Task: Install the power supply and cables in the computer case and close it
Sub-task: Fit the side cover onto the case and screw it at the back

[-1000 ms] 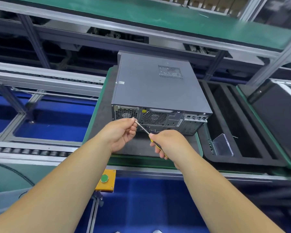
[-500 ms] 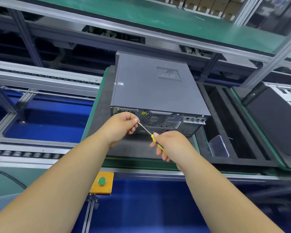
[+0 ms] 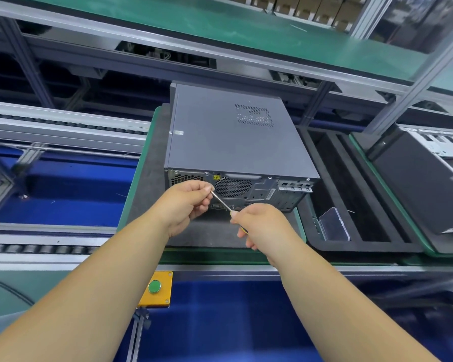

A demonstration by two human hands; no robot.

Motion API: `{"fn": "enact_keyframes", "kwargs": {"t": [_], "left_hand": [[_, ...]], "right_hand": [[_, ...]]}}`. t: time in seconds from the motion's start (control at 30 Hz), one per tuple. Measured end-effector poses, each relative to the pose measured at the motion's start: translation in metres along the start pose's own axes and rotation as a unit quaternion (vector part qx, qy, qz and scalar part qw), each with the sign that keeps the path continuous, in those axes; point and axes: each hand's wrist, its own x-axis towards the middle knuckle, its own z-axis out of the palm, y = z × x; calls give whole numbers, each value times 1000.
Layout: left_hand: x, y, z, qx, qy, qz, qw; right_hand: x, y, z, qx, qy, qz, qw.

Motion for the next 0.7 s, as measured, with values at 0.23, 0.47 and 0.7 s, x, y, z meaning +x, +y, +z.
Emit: {"fn": "enact_keyframes", "kwargs": {"t": [0.23,0.47,0.7], "left_hand": [[3,3,18,-232,25,-89,968],[10,9,20,-262,29,-120,957],[15,12,18,-262,29,-128,956]], "right_hand": [[0,1,18,89,8,4,996],[3,-5,27,137,18,4,990],[7,-9,36,166,30,11,986]]}}
